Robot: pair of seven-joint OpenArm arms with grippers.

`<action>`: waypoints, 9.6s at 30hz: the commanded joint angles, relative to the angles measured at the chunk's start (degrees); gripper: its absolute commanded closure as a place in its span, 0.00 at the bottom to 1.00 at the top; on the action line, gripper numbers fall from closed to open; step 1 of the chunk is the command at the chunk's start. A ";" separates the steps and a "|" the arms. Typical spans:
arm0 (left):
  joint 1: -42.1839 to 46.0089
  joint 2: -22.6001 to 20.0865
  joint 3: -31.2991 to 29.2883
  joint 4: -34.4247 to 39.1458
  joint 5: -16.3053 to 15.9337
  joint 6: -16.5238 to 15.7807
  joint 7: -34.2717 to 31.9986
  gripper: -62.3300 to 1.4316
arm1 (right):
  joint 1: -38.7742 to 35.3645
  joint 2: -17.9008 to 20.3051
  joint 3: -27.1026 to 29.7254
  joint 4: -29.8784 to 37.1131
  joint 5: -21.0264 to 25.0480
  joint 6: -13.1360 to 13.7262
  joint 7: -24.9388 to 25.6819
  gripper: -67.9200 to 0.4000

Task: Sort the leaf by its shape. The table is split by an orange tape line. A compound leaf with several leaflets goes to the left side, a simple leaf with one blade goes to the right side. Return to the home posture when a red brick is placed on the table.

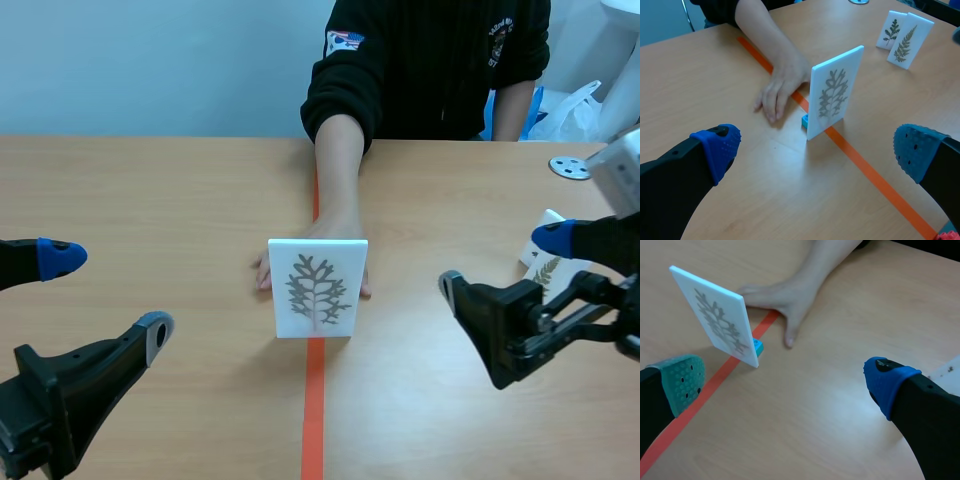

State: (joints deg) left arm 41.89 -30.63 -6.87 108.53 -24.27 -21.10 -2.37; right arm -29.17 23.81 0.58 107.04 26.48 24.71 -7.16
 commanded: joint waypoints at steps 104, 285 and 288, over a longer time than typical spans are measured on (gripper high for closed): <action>-0.17 0.26 0.04 1.18 -0.39 -0.04 -1.05 0.00 | 18.97 -12.24 2.73 -30.12 -11.89 -10.58 10.62 0.94; -57.13 17.57 40.19 -61.77 22.80 -2.08 -22.25 0.77 | -5.09 -7.17 7.63 7.89 2.25 1.88 2.60 0.00; -57.16 17.57 40.19 -61.77 22.80 -1.27 -22.23 0.87 | -5.09 -7.17 7.63 7.89 2.25 1.88 2.60 0.00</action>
State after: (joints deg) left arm -14.63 -12.86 33.58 45.34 -0.93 -22.48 -23.68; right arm -34.96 16.51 7.81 114.65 27.88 26.59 -5.82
